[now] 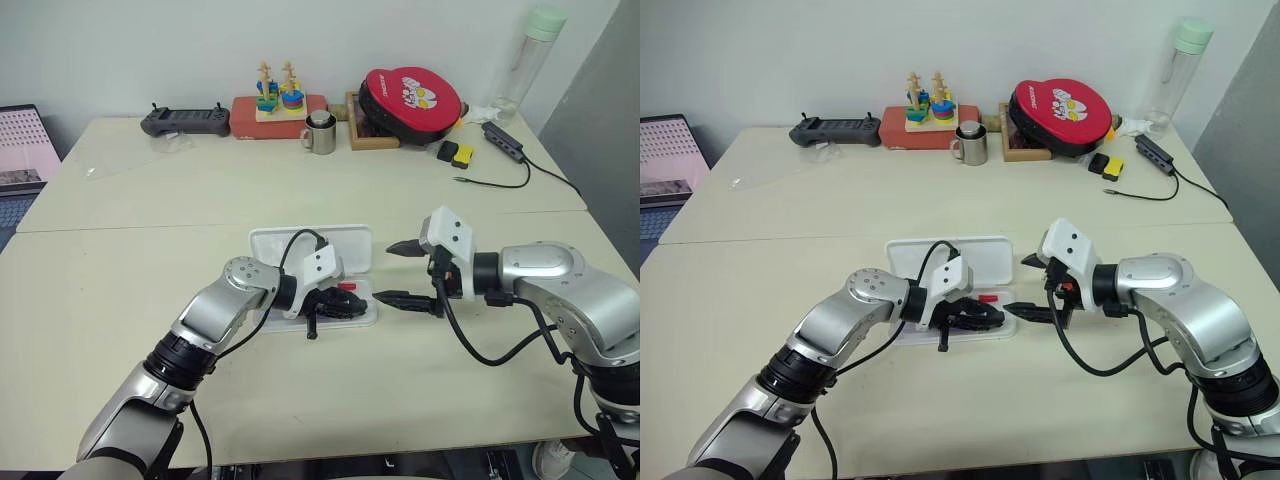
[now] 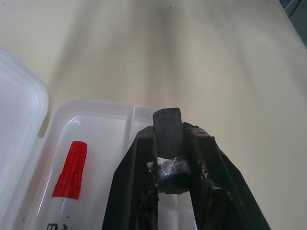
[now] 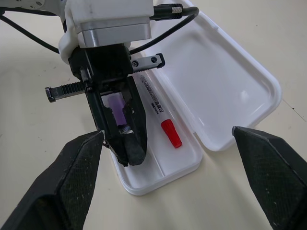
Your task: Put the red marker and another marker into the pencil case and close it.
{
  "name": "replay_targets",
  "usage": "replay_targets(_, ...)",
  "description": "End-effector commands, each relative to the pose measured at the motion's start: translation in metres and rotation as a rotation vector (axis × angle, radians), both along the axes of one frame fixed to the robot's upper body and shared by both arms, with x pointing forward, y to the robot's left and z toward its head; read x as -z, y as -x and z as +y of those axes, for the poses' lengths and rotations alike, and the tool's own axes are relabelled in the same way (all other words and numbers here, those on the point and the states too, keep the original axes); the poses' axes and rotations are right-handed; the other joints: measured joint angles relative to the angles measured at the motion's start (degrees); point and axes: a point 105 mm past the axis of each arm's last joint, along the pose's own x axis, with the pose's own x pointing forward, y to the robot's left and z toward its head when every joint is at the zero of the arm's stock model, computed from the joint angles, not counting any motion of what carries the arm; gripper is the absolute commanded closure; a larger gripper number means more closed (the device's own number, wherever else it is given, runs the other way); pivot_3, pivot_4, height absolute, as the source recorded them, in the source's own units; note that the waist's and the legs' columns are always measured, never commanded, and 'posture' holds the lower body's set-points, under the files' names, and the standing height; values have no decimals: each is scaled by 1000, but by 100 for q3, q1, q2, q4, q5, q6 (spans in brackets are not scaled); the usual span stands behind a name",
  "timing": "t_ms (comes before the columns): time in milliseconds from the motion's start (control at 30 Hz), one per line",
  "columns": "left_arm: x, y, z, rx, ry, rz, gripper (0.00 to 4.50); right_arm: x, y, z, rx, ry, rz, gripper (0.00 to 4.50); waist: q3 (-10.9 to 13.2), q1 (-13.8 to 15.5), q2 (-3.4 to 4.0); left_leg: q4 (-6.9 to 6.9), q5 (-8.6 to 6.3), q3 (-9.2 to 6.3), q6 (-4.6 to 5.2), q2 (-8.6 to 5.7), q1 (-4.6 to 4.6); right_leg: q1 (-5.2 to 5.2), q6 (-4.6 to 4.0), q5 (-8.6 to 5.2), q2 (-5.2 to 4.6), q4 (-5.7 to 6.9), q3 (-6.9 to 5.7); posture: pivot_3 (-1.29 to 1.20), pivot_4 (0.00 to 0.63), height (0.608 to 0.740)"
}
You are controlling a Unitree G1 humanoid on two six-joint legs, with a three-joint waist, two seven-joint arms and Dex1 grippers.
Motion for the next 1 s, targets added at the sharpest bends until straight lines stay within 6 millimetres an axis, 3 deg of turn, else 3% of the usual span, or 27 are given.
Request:
replay_targets(33,-9,4,-3,33,13,-34,2694,-8,3,4,-22,-9,-37,0,0,0,0,0,0,0,0,0,0,0,0,0,0,0,0,0,150,740)
replay_targets(233,-12,2,-4,35,26,-46,1462,-10,1,4,-16,-22,-40,0,0,0,0,0,0,0,0,0,0,0,0,0,0,0,0,0,150,740)
replay_targets(333,-28,0,1,-14,94,-39,831,-19,0,6,-29,-57,-52,0,0,-2,0,0,0,0,0,0,0,1,0,0,0,0,0,0,150,740)
replay_targets(467,-60,0,35,-175,216,-41,50,-49,-20,14,-37,-152,-107,0,2,-63,-2,-1,0,8,0,6,2,-5,0,0,4,2,4,0,150,740)
replay_targets(533,-72,6,53,-252,271,-50,12,-56,-39,17,-15,-162,-122,0,2,-88,-1,-3,0,4,0,8,9,-4,0,0,4,7,4,0,150,740)
replay_targets(767,-98,15,111,-528,345,-149,0,-71,-102,39,66,-180,-141,1465,3,-33,-2,-5,0,-7,0,4,8,-3,-3,1,5,-2,4,0,150,740)
replay_targets(1000,-113,25,136,-597,423,-159,0,-50,-139,60,134,-68,-107,3276,3,-64,-2,-5,0,-12,-1,3,8,-3,-4,2,3,-2,-4,0,150,740)
